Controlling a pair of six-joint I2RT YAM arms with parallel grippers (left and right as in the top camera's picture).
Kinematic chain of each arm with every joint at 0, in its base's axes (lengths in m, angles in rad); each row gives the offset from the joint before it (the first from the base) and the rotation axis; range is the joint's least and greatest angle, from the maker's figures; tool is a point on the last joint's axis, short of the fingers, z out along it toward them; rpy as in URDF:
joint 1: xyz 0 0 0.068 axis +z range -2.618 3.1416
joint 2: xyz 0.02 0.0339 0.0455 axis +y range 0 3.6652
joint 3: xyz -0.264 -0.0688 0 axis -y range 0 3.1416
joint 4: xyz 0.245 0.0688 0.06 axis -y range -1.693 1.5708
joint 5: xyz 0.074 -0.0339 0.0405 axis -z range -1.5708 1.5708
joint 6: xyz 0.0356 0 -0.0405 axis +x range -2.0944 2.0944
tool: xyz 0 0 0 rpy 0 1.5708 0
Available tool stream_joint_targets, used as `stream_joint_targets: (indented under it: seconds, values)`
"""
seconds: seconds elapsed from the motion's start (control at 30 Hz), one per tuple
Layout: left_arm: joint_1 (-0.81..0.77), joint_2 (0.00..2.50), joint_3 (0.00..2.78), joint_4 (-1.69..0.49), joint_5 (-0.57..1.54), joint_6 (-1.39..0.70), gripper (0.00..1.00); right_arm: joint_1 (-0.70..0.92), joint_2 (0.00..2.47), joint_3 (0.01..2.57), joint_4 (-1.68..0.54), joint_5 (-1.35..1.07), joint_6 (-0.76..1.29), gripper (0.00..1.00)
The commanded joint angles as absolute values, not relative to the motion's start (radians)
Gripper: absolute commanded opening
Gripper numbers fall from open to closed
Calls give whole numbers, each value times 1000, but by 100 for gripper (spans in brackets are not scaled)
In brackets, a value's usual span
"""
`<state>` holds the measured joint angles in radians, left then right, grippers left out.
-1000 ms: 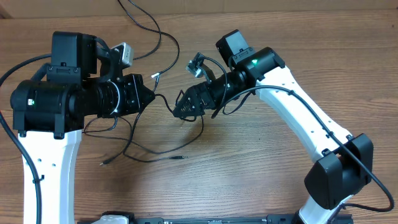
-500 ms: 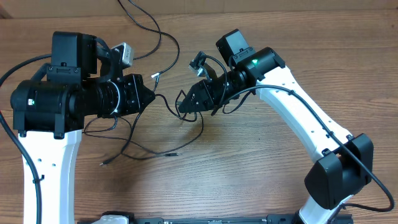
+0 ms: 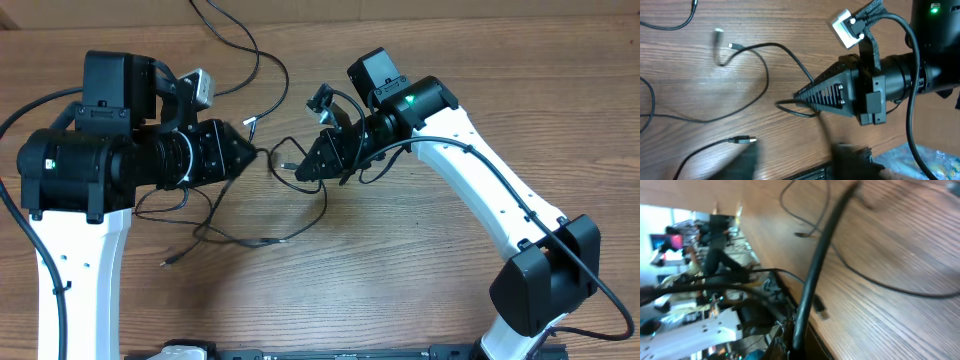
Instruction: Untangle cables
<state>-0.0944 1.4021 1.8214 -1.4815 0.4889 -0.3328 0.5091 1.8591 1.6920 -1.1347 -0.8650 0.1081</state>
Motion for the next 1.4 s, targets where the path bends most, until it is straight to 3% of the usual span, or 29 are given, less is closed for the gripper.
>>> stream_joint_targets:
  seconds: [0.0,0.07,0.23,0.57,1.03,1.37]
  values:
    - [-100,1401,1836,-1483,484,-321,81,505,1861,1690,-1134,-736,184,4]
    - [-100,1401,1836,-1489,464,-322,100,501,1861,1698,-1136,-695,216,4]
    - [-99,1401,1835,-1514,411,-322,100,450,1845,1776,-1185,-664,240,4]
    - [-99,1401,1835,-1518,381,-322,100,291,1827,2113,-1491,-350,297,4]
    - [-99,1401,1835,-1518,381,-321,100,-102,1827,2597,-1694,-319,316,4]
    - [-99,1401,1835,-1523,380,-321,99,-453,1826,2619,-1686,147,625,4]
